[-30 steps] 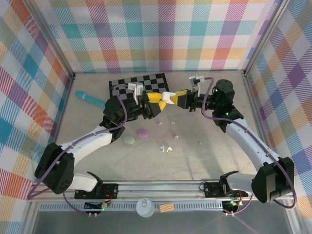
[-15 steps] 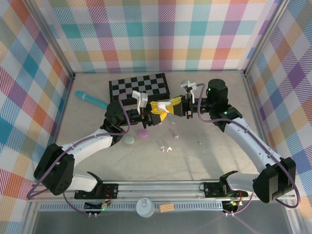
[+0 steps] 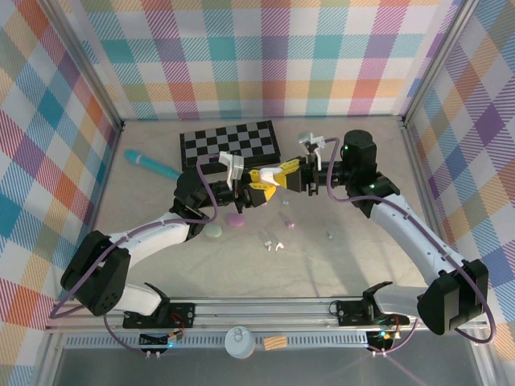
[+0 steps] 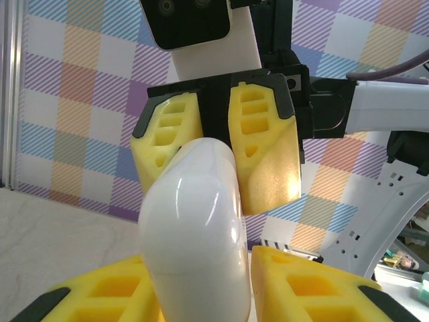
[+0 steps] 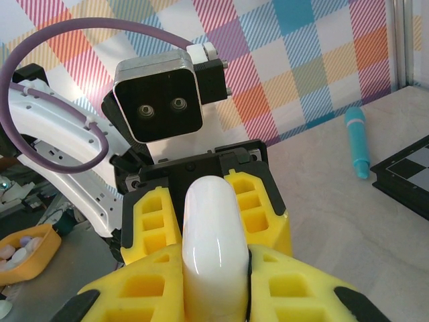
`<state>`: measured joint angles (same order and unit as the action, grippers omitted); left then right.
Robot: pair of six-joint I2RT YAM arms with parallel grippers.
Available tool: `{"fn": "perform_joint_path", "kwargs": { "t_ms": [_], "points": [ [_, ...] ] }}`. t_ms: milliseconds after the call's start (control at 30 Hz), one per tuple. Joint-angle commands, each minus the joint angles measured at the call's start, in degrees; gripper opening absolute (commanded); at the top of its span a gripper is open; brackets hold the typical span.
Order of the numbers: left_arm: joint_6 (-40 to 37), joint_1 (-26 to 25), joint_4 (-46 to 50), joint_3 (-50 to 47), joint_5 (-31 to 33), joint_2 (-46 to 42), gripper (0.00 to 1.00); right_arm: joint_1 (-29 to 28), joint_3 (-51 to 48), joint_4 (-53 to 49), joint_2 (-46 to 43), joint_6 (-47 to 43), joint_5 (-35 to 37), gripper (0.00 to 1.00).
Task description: Insert wireless bluetooth earbuds into charging case
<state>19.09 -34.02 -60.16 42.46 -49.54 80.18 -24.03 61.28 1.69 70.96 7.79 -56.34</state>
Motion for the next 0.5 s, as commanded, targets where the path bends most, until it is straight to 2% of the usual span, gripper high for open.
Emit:
{"fn": "perform_joint_path", "kwargs": {
  "t_ms": [0,333,467],
  "points": [
    [0.29,-0.52,-2.21,1.26,-2.05,-0.46,0.35,-0.23,-0.06,-1.45,-1.45,-2.89,-2.37,0.17],
    [0.19,-0.52,-0.09,1.92,-2.15,-0.85,0.35,-0.27,0.6,-4.18,-1.42,-4.78,-2.9,0.17],
    [0.48,-0.52,0.19,2.34,-2.75,-0.41,0.25,-0.21,0.64,-4.55,-1.35,-5.07,-2.9,0.17]
  ]
}}
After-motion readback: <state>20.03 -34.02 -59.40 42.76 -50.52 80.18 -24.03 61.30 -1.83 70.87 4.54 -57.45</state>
